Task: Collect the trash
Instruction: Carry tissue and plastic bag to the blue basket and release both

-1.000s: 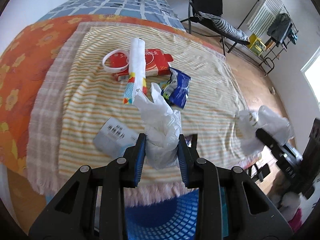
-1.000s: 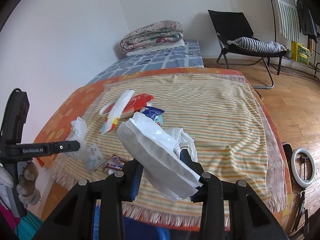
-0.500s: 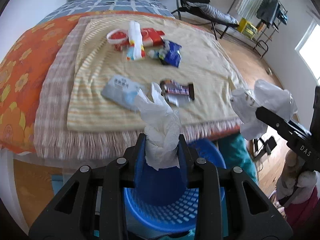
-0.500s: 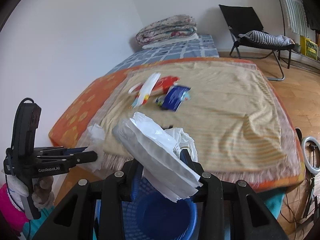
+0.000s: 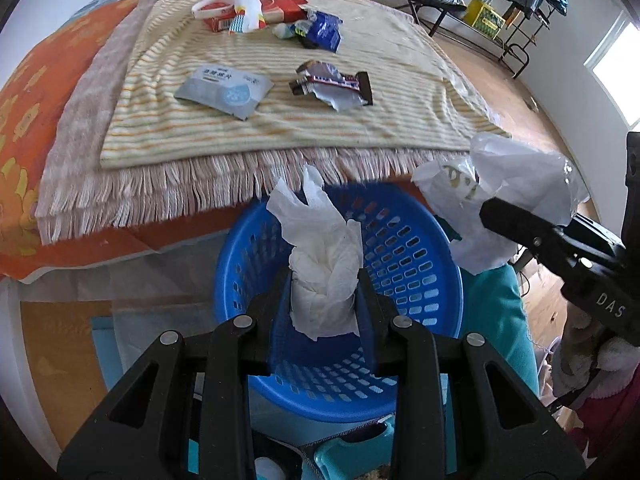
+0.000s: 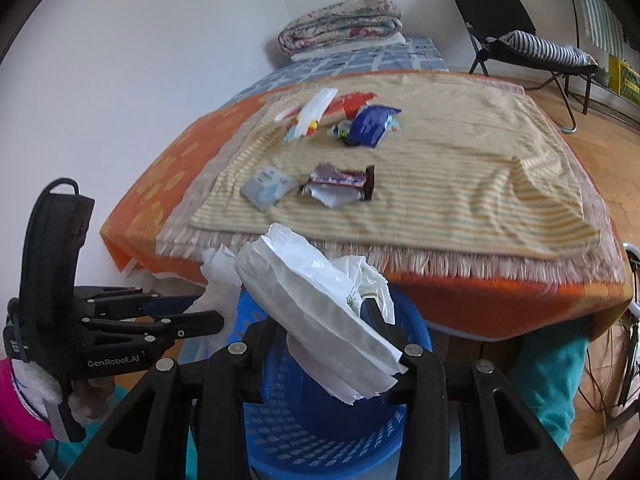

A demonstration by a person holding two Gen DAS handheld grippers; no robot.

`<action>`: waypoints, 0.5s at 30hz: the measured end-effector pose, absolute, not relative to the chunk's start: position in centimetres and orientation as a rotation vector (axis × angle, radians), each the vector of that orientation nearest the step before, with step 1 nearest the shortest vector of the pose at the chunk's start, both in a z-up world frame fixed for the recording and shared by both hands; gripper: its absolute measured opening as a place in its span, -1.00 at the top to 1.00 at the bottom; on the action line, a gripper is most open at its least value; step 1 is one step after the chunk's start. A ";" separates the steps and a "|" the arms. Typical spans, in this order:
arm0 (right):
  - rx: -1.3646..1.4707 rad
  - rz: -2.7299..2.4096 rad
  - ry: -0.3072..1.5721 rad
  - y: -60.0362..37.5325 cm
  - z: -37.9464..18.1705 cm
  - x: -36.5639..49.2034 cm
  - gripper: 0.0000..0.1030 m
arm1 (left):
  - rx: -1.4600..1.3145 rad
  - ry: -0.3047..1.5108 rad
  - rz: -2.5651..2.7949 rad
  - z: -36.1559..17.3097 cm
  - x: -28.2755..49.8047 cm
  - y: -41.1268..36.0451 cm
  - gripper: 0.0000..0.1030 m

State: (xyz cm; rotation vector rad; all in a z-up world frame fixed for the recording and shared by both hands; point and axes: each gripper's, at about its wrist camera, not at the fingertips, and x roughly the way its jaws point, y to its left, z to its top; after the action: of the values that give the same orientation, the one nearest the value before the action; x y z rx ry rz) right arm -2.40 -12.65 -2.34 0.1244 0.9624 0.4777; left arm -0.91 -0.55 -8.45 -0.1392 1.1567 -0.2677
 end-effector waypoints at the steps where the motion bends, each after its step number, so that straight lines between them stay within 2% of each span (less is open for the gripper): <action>1: 0.123 0.475 0.967 -12.7 -2.5 -2.4 0.26 | -0.138 1.159 -0.269 -8.6 -1.0 -0.6 0.41; 9: 0.148 0.456 1.010 -13.2 -3.9 -2.6 0.18 | -0.111 1.176 -0.275 -9.2 -1.0 -1.2 0.41; 12: 0.147 0.455 1.019 -13.3 -4.1 -2.7 0.16 | -0.110 1.185 -0.282 -9.3 -0.9 -1.3 0.30; 15: 0.147 0.455 1.024 -13.3 -4.3 -2.7 0.16 | -0.101 1.189 -0.282 -9.4 -0.8 -1.5 0.30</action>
State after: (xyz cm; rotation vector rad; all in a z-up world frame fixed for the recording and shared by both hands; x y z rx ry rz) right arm -2.68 -13.26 -4.28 0.1470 1.0237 0.4555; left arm -0.85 -1.46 -9.40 -0.1006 1.1890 -0.2823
